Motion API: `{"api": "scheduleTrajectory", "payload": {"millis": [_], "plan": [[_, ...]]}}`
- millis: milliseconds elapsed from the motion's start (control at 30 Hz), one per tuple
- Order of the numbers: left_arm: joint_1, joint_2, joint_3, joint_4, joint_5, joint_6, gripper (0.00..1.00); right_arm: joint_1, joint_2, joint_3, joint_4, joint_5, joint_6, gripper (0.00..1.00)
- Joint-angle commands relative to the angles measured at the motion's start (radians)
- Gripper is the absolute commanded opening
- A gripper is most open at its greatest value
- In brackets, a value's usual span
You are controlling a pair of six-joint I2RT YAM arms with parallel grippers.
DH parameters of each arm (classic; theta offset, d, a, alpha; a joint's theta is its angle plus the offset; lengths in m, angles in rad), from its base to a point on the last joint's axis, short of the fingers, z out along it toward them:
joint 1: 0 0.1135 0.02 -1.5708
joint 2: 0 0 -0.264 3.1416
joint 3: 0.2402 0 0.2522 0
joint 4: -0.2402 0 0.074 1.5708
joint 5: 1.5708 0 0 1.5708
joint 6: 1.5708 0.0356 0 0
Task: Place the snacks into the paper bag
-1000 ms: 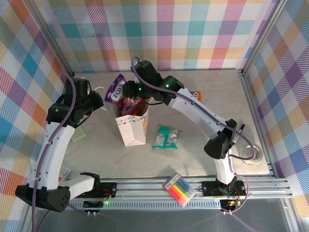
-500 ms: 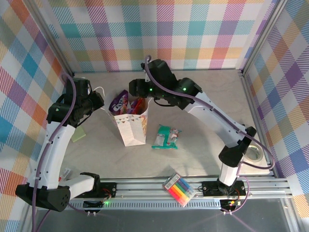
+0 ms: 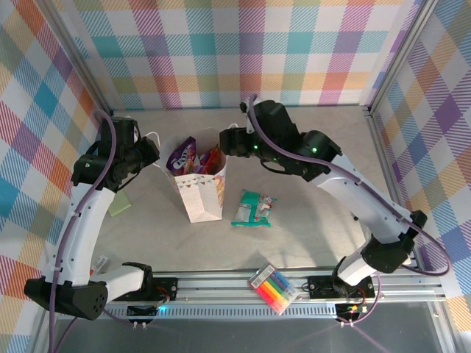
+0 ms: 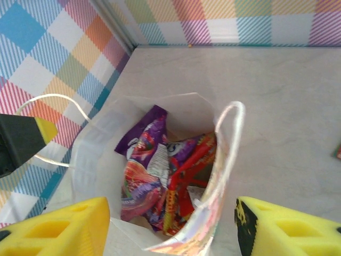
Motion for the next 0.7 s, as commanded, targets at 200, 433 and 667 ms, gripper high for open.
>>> {"api": "scheduleTrajectory", "payload": {"millis": [200, 433, 667], "plan": [[0.016, 0.015, 0.051, 0.013, 0.031, 0.010, 0.23, -0.081, -0.179, -0.220, 0.014, 0.038, 0.063, 0.64], [0.016, 0.017, 0.058, 0.015, 0.032, 0.009, 0.24, -0.190, -0.284, -0.394, 0.038, -0.067, 0.160, 0.64], [0.016, 0.027, 0.059, 0.017, 0.033, 0.004, 0.24, -0.269, -0.319, -0.475, 0.023, -0.147, 0.193, 0.70]]}}
